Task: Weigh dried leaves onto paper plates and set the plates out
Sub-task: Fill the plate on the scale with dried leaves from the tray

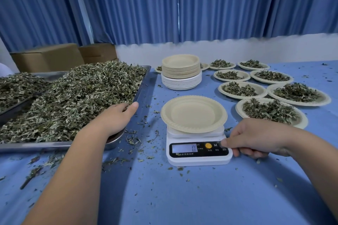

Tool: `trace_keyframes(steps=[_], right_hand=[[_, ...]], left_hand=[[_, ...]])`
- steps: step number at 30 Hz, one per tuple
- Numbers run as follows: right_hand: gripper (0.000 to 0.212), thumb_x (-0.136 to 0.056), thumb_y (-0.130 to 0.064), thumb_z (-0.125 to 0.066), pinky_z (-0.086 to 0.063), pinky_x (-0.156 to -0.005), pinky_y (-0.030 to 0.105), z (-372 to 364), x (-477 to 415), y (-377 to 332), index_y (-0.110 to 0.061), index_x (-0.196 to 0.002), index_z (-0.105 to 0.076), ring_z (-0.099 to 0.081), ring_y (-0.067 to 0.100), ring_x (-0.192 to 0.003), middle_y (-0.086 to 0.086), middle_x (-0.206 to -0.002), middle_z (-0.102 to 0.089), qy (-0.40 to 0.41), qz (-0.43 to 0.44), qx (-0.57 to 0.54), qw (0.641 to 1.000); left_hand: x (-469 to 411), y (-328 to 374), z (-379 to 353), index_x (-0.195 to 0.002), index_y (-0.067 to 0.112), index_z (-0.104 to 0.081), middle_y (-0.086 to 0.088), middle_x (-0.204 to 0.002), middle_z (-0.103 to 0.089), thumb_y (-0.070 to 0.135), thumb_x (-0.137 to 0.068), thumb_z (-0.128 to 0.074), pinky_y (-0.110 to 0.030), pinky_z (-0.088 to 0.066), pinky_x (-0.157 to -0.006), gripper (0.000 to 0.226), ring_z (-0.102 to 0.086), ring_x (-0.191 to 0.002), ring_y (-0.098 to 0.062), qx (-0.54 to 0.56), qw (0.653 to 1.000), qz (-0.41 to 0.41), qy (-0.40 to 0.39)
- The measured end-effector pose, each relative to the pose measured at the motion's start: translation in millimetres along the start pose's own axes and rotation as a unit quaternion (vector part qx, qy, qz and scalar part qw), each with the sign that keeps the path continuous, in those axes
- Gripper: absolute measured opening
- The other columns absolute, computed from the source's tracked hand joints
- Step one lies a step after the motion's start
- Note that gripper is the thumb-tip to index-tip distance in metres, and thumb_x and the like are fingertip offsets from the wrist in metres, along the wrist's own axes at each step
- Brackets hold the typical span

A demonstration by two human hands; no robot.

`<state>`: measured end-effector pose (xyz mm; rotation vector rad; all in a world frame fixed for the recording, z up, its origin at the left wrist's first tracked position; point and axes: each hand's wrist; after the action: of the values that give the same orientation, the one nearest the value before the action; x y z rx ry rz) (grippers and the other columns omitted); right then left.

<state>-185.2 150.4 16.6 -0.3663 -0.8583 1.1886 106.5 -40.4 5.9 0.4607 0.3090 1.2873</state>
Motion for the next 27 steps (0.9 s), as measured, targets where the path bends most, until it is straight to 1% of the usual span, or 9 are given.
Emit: trace_keyframes(steps=[4,9,11,14,17,20,22,25,27], right_hand=[[0.037,-0.085,-0.039,-0.066,-0.032,-0.039,0.017,1,-1,2,-0.013,-0.058,-0.065,-0.036,0.016,-0.039,0.002,-0.046,-0.046,-0.007,0.006,-0.005,1.0],[0.034,-0.085,-0.038,-0.067,-0.027,-0.038,0.018,5,-1,5,-0.014,-0.062,-0.068,-0.036,0.013,-0.038,0.0,-0.046,-0.046,-0.027,0.011,-0.019,0.999],[0.033,-0.085,-0.038,-0.067,-0.024,-0.038,0.019,7,-1,7,-0.014,-0.062,-0.068,-0.036,0.013,-0.038,0.0,-0.046,-0.046,-0.028,0.009,-0.022,0.999],[0.035,-0.086,-0.039,-0.066,-0.022,-0.038,0.019,9,-2,11,-0.013,-0.062,-0.066,-0.034,0.013,-0.038,0.0,-0.045,-0.044,-0.022,0.004,-0.03,0.999],[0.037,-0.089,-0.039,-0.063,-0.021,-0.038,0.019,13,-2,14,-0.011,-0.064,-0.064,-0.033,0.013,-0.038,0.0,-0.046,-0.043,-0.012,0.003,-0.038,0.999],[0.037,-0.09,-0.038,-0.062,-0.02,-0.038,0.019,16,0,14,-0.011,-0.066,-0.065,-0.033,0.014,-0.04,0.001,-0.047,-0.044,-0.009,0.005,-0.042,0.999],[0.037,-0.09,-0.038,-0.062,-0.021,-0.038,0.02,18,1,13,-0.012,-0.065,-0.065,-0.033,0.014,-0.04,0.001,-0.048,-0.044,-0.008,0.009,-0.045,0.999],[0.036,-0.09,-0.038,-0.062,-0.021,-0.038,0.02,20,1,12,-0.011,-0.067,-0.065,-0.034,0.014,-0.041,0.001,-0.049,-0.044,-0.008,0.018,-0.047,0.999],[0.036,-0.091,-0.038,-0.062,-0.021,-0.038,0.019,21,0,13,-0.01,-0.069,-0.065,-0.034,0.014,-0.041,0.001,-0.05,-0.045,-0.007,0.021,-0.049,0.999]], left_hand=[[5,1,0,-0.151,0.029,-0.03,0.001,-0.158,-0.027,0.078,-0.084,-0.015,-0.045,-0.018,-0.115,0.084,-0.025,-0.145,-0.025,0.012,0.998,0.027,-0.059],[6,3,0,-0.138,0.012,-0.049,-0.011,-0.142,-0.049,0.073,-0.089,-0.012,-0.037,-0.035,-0.095,0.087,-0.047,-0.126,-0.029,-0.122,0.992,0.014,0.003],[7,1,-1,-0.14,0.014,-0.046,-0.01,-0.145,-0.046,0.078,-0.083,-0.011,-0.038,-0.036,-0.098,0.093,-0.046,-0.127,-0.028,-0.103,0.995,0.009,0.015],[10,0,-4,-0.15,0.027,-0.031,0.0,-0.157,-0.029,0.086,-0.074,-0.017,-0.045,-0.025,-0.113,0.098,-0.03,-0.142,-0.025,-0.03,0.999,0.023,-0.036],[13,2,-6,-0.147,0.028,-0.038,0.004,-0.151,-0.039,0.082,-0.08,-0.027,-0.036,-0.031,-0.097,0.087,-0.039,-0.136,-0.023,-0.001,0.997,0.036,-0.065],[17,2,-8,-0.137,0.019,-0.051,-0.003,-0.13,-0.056,0.075,-0.087,-0.033,-0.03,-0.033,-0.083,0.076,-0.053,-0.11,-0.023,-0.057,0.998,0.026,0.001],[21,0,-8,-0.13,0.016,-0.056,-0.003,-0.119,-0.06,0.069,-0.092,-0.035,-0.032,-0.04,-0.081,0.069,-0.05,-0.091,-0.019,-0.097,0.994,0.017,0.054],[28,2,-8,-0.119,0.015,-0.061,-0.004,-0.105,-0.064,0.059,-0.095,-0.036,-0.037,-0.052,-0.083,0.056,-0.057,-0.084,-0.018,-0.124,0.987,-0.001,0.102],[33,4,-6,-0.121,0.015,-0.059,-0.003,-0.102,-0.064,0.055,-0.097,-0.037,-0.039,-0.054,-0.082,0.051,-0.061,-0.085,-0.02,-0.136,0.985,-0.016,0.103]])
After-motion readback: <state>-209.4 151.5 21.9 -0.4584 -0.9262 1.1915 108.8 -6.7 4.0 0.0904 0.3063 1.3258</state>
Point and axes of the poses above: each hand's wrist, its own x-axis away from the middle knuckle, its own z-axis out of the back of the hand, y = z × x
